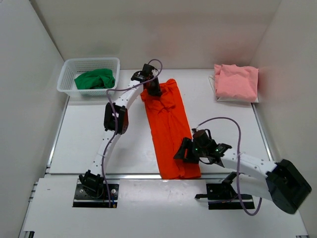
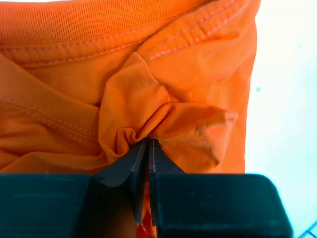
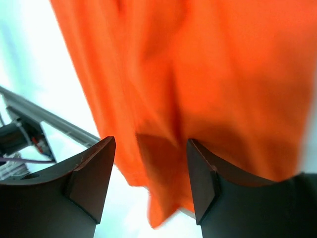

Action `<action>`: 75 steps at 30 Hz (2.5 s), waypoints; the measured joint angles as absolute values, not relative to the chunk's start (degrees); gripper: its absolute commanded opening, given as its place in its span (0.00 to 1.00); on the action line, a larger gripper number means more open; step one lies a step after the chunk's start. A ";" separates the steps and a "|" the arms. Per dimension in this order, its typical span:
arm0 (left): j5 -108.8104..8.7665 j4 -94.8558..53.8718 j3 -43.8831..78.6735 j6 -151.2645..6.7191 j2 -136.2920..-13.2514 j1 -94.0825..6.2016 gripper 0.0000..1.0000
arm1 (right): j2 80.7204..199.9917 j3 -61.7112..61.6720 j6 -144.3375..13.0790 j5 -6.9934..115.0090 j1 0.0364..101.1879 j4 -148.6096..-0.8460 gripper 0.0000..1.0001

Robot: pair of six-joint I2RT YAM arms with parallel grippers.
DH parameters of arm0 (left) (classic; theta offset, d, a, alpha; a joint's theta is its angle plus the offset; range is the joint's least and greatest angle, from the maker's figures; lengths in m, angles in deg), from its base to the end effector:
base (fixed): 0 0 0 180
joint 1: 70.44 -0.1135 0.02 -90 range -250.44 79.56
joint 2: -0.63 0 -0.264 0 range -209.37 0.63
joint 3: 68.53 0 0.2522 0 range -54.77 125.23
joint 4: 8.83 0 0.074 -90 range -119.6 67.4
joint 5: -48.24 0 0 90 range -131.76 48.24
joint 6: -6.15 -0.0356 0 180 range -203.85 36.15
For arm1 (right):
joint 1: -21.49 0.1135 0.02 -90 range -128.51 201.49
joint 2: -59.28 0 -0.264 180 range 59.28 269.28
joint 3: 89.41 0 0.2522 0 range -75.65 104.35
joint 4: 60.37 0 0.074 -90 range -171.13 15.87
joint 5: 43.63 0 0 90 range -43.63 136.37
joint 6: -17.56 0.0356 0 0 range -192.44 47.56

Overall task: Fold and stack the t-shirts
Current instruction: Rotate the tshirt 90 degrees, then grab the bottom of the folded rectangular tshirt with both arms

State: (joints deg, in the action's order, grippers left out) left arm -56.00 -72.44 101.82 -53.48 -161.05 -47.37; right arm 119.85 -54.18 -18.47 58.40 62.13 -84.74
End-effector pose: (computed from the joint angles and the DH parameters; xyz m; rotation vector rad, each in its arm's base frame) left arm 0.5323 -0.2362 0.1457 -0.0638 2.6268 -0.6658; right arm 0.1383 0.1285 0.1525 0.2072 2.6615 0.9098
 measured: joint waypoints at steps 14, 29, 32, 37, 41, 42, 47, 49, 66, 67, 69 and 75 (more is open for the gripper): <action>-68.22 -60.38 92.79 -49.00 -153.58 -49.53 0.22 | 138.23 -37.72 -30.25 63.67 72.27 -80.13 0.63; -60.92 -48.31 5.63 -50.68 -78.94 -39.96 0.30 | 126.06 -37.28 -31.17 47.14 61.56 -99.72 0.61; -59.28 -48.81 -8.47 -47.65 -75.74 -32.64 0.31 | 123.90 -40.23 -27.87 46.05 64.20 -103.96 0.62; -57.55 -49.23 -21.10 -41.55 -71.96 -23.92 0.33 | 121.47 -44.06 -22.56 46.03 69.06 -107.56 0.62; -57.18 -46.37 -25.39 -37.24 -66.52 -22.10 0.33 | 118.23 -48.47 -19.58 48.24 70.52 -107.67 0.62; -57.16 -45.40 -25.78 -36.39 -66.19 -21.75 0.34 | 117.38 -49.02 -19.01 48.67 70.63 -107.26 0.63; -56.28 -41.03 -25.91 -33.07 -68.93 -19.15 0.37 | 116.11 -50.68 -16.81 51.08 73.49 -105.73 0.58; -56.09 -39.90 -25.91 -32.32 -70.52 -17.91 0.43 | 116.99 -51.21 -16.54 52.04 74.13 -105.51 0.56; -58.51 -31.79 -25.87 -29.22 -73.91 -16.51 0.92 | 117.36 -51.25 -17.29 53.37 72.49 -105.33 0.58; -58.93 -30.19 -26.02 -28.72 -74.74 -16.20 0.89 | 117.05 -51.25 -17.42 53.42 72.27 -105.36 0.57; -59.28 -28.09 -26.06 -28.04 -76.03 -15.61 0.79 | 116.46 -51.25 -17.62 53.63 71.66 -105.33 0.58; -59.34 -26.06 -27.66 -26.42 -77.76 -14.50 0.14 | 115.50 -51.47 -18.47 54.14 71.11 -105.36 0.58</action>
